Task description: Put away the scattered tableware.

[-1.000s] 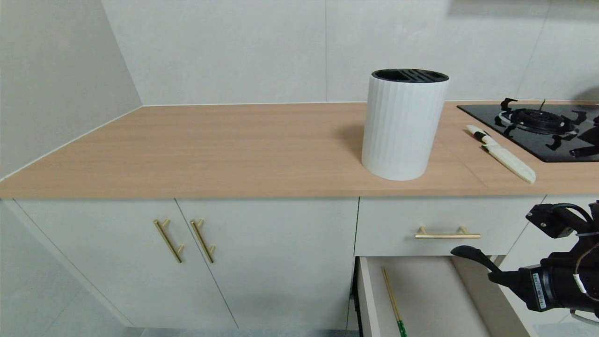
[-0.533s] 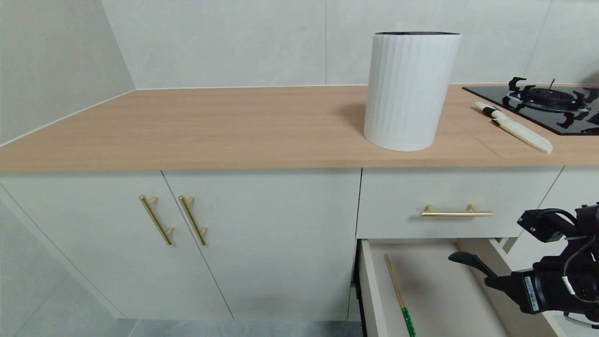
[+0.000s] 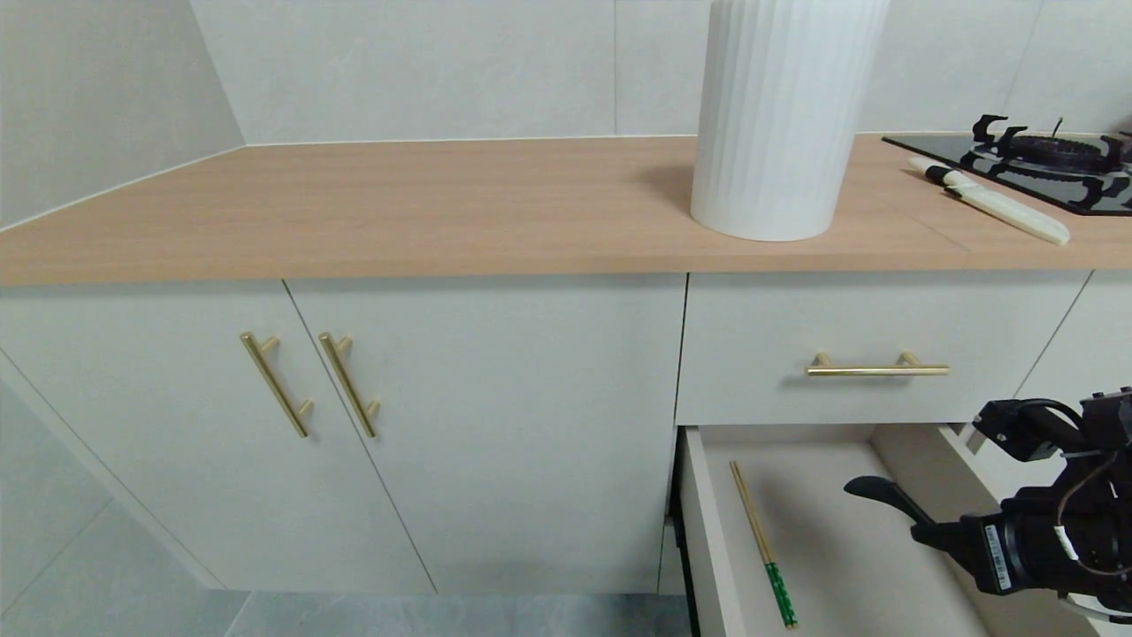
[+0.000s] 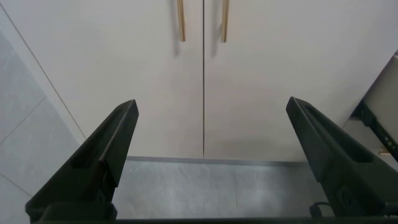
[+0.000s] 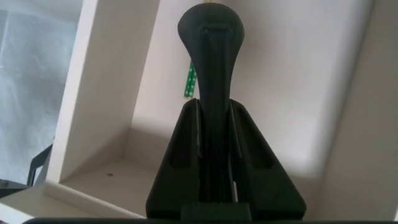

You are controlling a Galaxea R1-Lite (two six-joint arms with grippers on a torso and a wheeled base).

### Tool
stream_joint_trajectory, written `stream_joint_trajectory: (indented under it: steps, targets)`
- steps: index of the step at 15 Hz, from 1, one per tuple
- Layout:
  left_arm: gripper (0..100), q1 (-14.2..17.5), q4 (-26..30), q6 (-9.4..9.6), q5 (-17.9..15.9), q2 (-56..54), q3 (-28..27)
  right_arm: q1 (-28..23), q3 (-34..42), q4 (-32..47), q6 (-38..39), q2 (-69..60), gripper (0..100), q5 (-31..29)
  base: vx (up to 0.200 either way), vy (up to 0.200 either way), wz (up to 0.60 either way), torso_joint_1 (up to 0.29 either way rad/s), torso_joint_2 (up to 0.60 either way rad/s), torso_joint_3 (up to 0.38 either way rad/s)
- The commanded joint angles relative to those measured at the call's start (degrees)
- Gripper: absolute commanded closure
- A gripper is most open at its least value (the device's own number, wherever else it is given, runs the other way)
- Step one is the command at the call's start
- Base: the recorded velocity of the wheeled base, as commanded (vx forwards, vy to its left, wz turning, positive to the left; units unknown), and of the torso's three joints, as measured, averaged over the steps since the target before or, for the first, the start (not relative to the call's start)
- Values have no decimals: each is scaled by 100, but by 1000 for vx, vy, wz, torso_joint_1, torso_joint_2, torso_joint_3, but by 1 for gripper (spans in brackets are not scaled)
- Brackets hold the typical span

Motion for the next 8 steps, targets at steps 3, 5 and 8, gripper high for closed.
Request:
stream_joint_trajectory:
  steps: [3,5,8]
  targets:
    - [0,2,0,-4,1,2,0,1,19,-199,2,207,100,-2,0,0,0,0,0,0]
    - [0,2,0,-4,1,2,0,89,63,-366,19,638,100,-20,0,0,0,0,0,0]
    - [0,2,0,-4,1,2,0,327,63,-1140,353,1789,100,-644,0,0,0,0,0,0]
